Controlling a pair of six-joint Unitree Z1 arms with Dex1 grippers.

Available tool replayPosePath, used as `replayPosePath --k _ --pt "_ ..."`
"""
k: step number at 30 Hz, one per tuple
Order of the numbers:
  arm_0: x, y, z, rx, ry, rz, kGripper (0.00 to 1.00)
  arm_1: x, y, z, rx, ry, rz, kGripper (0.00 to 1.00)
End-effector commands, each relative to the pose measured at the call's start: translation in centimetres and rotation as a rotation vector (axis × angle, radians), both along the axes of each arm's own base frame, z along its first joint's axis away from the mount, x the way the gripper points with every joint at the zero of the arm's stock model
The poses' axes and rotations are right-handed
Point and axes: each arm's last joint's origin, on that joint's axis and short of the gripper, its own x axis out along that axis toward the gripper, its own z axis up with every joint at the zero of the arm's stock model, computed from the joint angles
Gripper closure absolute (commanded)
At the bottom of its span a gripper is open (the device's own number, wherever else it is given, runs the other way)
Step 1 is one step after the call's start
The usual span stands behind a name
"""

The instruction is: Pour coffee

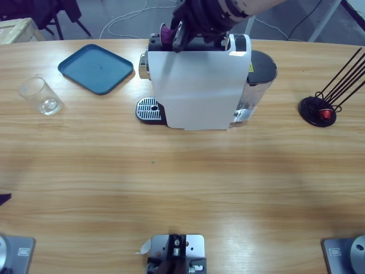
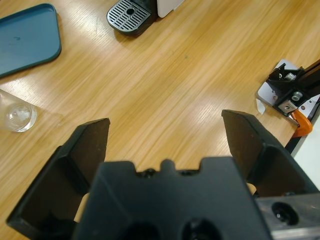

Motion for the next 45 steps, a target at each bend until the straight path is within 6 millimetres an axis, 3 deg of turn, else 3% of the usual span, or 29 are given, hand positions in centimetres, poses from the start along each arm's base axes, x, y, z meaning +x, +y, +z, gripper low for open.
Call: replayPosePath --k 1,3,4,6,10,11,14,15,17,21,23,26,30,34,39,45 --pt "-0.2 0.4 -0.5 0.013 -0.009 0.02 0.032 1.4 0.4 -2.5 -0.058 0.049 -0.037 0.425" --pt "-0.2 0.4 -0.6 0.015 -0.008 0.02 0.032 1.4 0.2 -2.6 -0.064 0.042 -0.05 0.122" --pt "-0.2 0.4 -0.6 0.015 -0.007 0.02 0.032 1.3 0.2 -2.4 -0.062 0.036 -0.055 0.05" --pt "-0.2 0.4 -0.5 0.015 -0.008 0.02 0.032 1.2 0.0 -2.0 -0.053 0.024 -0.06 0.004" --pt "-0.2 0.4 -0.5 0.015 -0.009 0.021 0.032 0.5 -0.7 -0.3 -0.01 0.0 -0.076 0.003" --pt "-0.2 0.4 -0.5 0.015 -0.009 0.021 0.032 0.1 -0.9 0.5 0.021 0.0 -0.072 0.046" --pt "-0.2 0.4 -0.5 0.014 -0.009 0.021 0.032 -2.7 -1.0 3.0 0.142 0.051 -0.013 0.879" --pt "-0.2 0.4 -0.5 0.014 -0.009 0.021 0.032 -3.7 -1.1 3.5 0.167 0.065 -0.015 1.0" --pt "-0.2 0.4 -0.5 0.014 -0.009 0.021 0.032 -5.4 -1.5 3.7 0.243 0.103 -0.049 1.0" --pt "-0.3 0.6 -0.5 0.007 -0.015 0.021 0.032 -8.7 -3.7 1.8 0.355 0.267 -0.224 1.0" --pt "-0.3 0.6 -0.5 0.007 -0.015 0.021 0.032 -10.2 -5.8 0.4 0.409 0.378 -0.347 1.0" --pt "-0.3 0.6 -0.5 0.007 -0.015 0.021 0.032 -11.6 -8.9 -1.6 0.509 0.38 -0.587 1.0" --pt "-0.3 0.6 -0.5 0.005 -0.017 0.021 0.032 -11.6 -10.6 -0.2 0.658 0.273 -0.794 1.0" --pt "-0.3 0.6 -0.5 0.006 -0.017 0.021 0.032 -8.8 -9.5 1.8 0.868 0.215 -0.856 1.0" --pt "-0.4 0.6 -0.6 0.005 -0.017 0.021 0.032 -4.3 -4.6 1.9 0.922 0.278 -0.826 1.0" --pt "-0.3 0.6 -0.5 0.005 -0.017 0.021 0.032 -3.8 -1.9 0.8 0.933 0.413 -0.661 1.0"
